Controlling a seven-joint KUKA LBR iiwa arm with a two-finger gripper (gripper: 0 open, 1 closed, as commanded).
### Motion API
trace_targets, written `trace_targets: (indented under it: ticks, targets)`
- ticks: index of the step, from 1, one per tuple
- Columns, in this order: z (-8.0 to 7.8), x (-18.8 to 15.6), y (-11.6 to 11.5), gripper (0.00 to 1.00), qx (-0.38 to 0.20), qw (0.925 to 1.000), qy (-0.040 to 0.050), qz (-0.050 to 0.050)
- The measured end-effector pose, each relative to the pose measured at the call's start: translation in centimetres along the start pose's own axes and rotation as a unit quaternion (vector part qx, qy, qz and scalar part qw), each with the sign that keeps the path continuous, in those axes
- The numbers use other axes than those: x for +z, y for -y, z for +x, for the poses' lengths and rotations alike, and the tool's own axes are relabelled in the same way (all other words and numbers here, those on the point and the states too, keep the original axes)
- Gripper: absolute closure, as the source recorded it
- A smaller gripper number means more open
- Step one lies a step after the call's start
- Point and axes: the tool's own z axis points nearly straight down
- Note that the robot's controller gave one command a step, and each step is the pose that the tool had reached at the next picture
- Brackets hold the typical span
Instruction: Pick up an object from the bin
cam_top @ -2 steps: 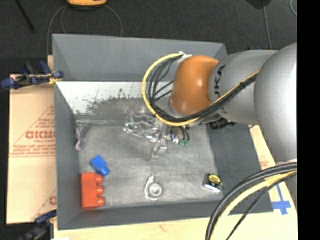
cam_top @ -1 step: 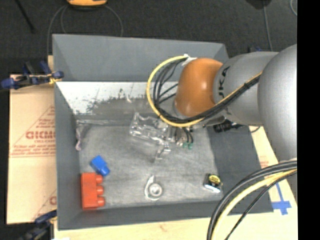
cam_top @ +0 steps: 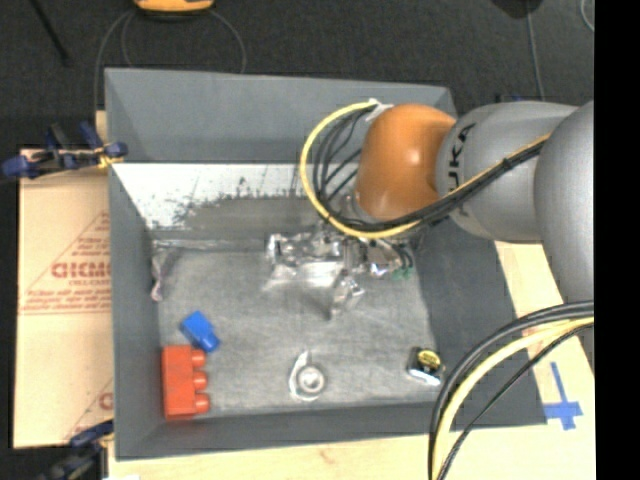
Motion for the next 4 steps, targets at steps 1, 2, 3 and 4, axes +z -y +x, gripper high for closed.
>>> trace_targets:
  ticks: [1,2,3,4]
  targets:
    - [-0.2,0.1,0.1,0.00,-0.025,0.9997,0.0013,0.000]
    - [-0.9,0.2,0.5,0.00,-0.144,0.9895,0.0047,0.005]
    - [-0.7,0.4,0.9,0.00,-0.044,0.9990,-0.0021,-0.011]
    - [-1.4,0.2,1.5,1.00,-0.039,0.9990,0.0202,-0.001]
